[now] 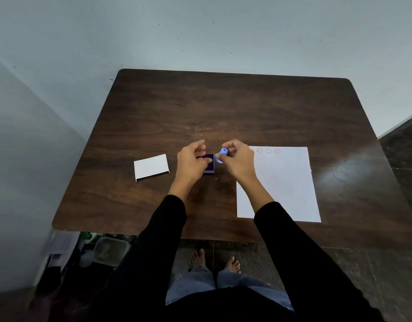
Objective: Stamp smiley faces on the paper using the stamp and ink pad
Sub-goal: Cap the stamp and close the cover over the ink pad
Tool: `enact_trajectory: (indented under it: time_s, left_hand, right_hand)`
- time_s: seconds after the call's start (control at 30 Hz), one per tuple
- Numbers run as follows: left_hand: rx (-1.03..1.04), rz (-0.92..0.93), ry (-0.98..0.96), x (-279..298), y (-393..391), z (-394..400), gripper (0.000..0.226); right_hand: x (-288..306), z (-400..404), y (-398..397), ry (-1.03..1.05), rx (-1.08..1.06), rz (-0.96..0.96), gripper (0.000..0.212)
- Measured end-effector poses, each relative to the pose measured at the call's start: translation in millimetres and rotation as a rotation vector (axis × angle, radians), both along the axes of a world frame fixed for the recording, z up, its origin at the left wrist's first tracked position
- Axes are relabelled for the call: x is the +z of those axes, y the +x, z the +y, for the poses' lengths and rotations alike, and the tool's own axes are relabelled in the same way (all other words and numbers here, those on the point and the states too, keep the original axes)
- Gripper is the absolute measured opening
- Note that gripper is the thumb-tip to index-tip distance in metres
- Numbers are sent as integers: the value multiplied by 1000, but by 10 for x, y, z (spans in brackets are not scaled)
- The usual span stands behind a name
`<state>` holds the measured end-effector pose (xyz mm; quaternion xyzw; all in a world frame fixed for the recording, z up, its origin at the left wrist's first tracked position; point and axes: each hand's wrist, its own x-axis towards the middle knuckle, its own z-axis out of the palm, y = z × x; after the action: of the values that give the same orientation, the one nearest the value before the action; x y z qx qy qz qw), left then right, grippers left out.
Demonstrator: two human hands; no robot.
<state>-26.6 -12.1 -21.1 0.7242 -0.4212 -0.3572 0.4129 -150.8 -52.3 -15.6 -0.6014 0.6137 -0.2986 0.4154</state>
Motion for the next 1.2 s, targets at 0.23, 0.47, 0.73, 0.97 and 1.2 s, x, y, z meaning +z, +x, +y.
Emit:
enact_trajectory:
  time_s: [0.23,0.47,0.73,0.97,1.2]
  left_hand:
    - [187,1,11,-118,200,136,40]
    - [242,23,11,-129,255,187,35]
    - [404,77,-95,-33,504,278,28]
    - [582,-62,-122,-30,767,546,30]
    - [572,-154,11,-206,874,732,46]
  right_hand:
    - [-158,92,-103,-91,120,227,18]
    - [-254,113,-76,-92,144,278,21]
    - [-260,89,-47,-115,109,258,39]
    - [-136,277,577,-212,313,227,27]
    - [-292,544,1022,-276,564,394,33]
